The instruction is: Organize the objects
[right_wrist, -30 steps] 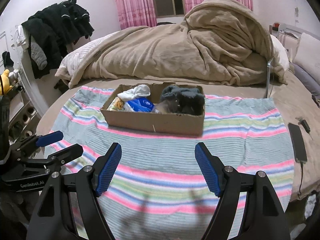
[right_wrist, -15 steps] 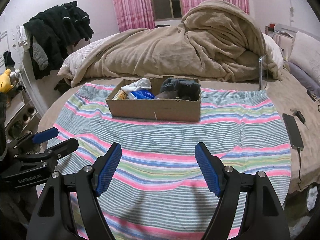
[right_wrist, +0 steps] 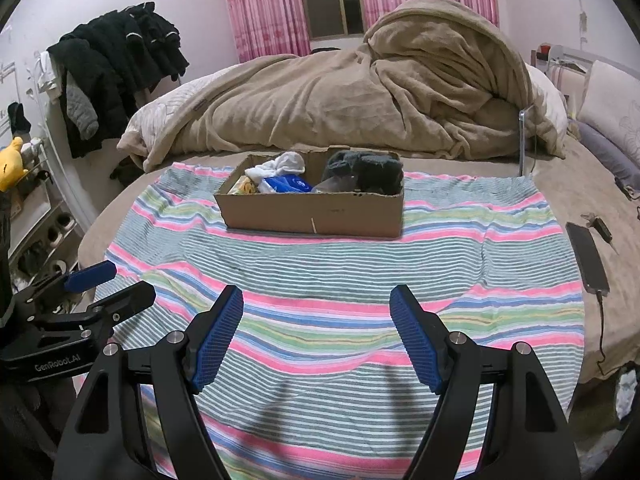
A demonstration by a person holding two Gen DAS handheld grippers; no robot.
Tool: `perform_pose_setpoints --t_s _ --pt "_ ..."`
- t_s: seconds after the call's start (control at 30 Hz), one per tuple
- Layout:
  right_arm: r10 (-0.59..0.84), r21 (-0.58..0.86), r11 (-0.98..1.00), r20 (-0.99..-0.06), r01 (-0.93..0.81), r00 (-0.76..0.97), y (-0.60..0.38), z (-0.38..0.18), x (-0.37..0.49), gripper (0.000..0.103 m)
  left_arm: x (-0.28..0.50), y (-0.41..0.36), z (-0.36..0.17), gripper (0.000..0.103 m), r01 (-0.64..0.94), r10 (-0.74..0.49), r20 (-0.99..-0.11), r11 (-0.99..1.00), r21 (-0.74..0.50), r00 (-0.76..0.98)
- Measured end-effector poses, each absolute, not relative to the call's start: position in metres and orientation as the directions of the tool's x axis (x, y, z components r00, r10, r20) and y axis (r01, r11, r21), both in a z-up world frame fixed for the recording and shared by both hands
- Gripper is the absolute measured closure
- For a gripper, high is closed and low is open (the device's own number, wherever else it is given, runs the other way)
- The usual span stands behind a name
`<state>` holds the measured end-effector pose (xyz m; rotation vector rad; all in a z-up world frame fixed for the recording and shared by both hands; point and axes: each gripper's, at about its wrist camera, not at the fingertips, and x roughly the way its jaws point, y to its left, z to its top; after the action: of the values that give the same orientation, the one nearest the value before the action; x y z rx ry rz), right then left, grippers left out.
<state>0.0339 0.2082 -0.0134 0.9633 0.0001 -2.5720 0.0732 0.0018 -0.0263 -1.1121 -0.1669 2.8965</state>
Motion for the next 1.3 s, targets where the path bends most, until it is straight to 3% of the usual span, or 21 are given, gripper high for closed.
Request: perform_pose_setpoints --t_s 0.4,0.67,1.3 --pt "-0.364 0.151 -0.923 -0.645 0.355 -0.672 0.210 -0.025 0.026 0.024 0.068 0.006 -0.034 0.019 0.003 0.067 -0.675 -0.995 -0.102 -0.735" --pt "-0.367 0.163 -0.922 -0.649 0.350 -0.666 0.213 -0.031 0.023 0.024 0.066 0.008 -0.036 0.011 -0.001 0.070 -0.676 -0.995 -0.102 -0.733" --pt "-0.368 0.164 -0.922 -0.648 0.350 -0.667 0.215 -0.034 0.021 0.024 0.067 0.010 -0.034 0.005 0.004 0.065 -0.664 -0.995 -0.102 -0.745"
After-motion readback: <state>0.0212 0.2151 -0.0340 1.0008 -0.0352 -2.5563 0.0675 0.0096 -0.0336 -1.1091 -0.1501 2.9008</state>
